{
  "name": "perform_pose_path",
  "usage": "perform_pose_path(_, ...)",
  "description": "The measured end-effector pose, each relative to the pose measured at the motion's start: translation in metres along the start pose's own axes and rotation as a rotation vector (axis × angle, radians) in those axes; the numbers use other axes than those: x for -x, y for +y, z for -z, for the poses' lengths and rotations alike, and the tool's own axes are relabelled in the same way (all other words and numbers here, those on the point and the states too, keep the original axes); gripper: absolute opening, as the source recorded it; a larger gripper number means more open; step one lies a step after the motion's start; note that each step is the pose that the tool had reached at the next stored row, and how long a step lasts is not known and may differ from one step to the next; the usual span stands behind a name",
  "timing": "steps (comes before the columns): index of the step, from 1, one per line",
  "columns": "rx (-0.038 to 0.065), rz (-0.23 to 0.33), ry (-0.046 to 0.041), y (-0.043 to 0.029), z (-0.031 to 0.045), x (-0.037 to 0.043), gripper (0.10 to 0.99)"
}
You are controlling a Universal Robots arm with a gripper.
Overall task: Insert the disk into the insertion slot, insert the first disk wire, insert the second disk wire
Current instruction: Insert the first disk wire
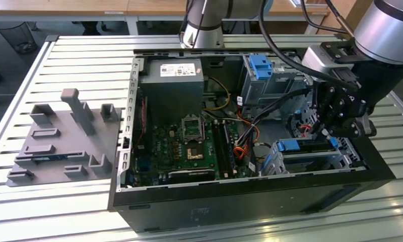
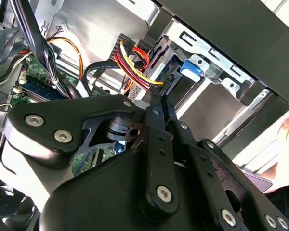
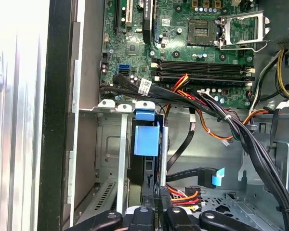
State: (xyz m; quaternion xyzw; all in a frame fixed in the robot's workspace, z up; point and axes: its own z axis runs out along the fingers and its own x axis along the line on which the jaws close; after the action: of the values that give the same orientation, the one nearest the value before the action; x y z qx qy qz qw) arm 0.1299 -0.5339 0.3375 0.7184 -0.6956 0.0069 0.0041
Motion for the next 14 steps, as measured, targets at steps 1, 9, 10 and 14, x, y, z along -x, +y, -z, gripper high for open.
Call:
perform_pose_path(1,0.000,0.000,0.0000,0.0000,0.0000,-0.0002,0.165)
perform_pose_path(9,0.000,0.000,0.0000,0.0001,0.0000,-0.0020,0.165)
perform_pose_path(10,0.000,0.000,0.0000,0.0001,0.0000,-0.0021,0.165)
perform_pose_path(14,0.000,0.000,0.0000,0.0002,0.0000,-0.0032,0.165)
